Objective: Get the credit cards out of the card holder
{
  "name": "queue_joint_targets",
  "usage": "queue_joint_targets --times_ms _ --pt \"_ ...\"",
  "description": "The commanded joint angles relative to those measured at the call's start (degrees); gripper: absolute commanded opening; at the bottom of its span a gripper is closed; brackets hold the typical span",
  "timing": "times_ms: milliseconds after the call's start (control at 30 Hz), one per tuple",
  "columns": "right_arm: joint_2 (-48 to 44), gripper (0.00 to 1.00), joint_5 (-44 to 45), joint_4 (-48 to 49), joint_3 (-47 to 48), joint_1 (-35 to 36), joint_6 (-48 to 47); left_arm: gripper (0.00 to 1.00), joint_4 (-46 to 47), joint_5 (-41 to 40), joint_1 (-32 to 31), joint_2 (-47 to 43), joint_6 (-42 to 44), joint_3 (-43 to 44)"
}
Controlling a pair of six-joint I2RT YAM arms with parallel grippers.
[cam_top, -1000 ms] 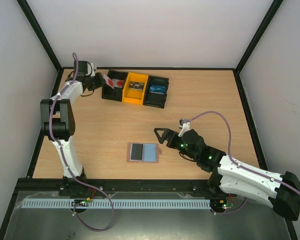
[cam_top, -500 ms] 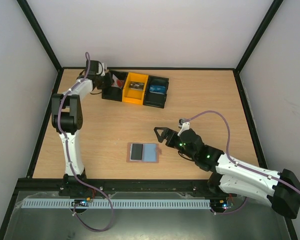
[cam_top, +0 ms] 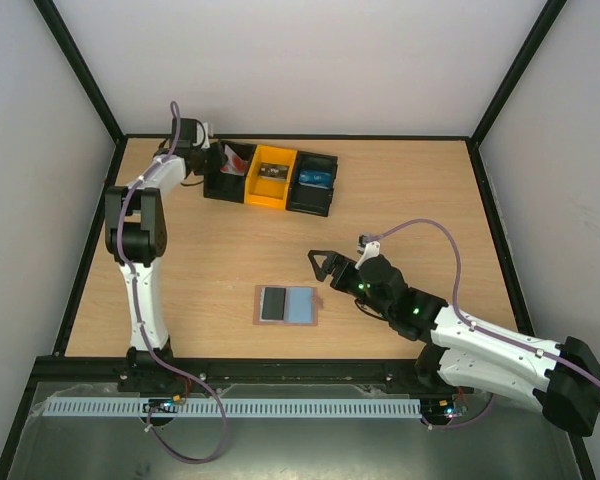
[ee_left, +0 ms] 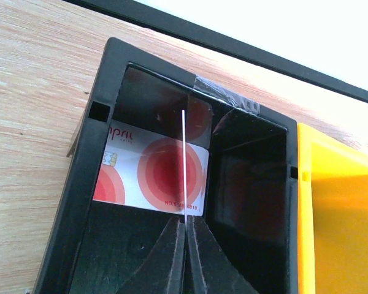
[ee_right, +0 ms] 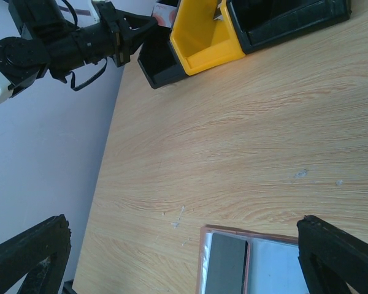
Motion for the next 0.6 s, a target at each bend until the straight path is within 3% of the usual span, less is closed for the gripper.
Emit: queue_joint_targets --times_ms 0,567 --pt "-1.1 0.98 2.2 -0.8 1.3 -0.1 1.2 0.05 -0.1 0.1 0.2 2.2 0.0 2.7" --pt "-2.7 0.98 2.8 -2.4 0.5 -0.1 2.7 0.15 -0.9 -0.3 0.5 3.4 -0.6 5.5"
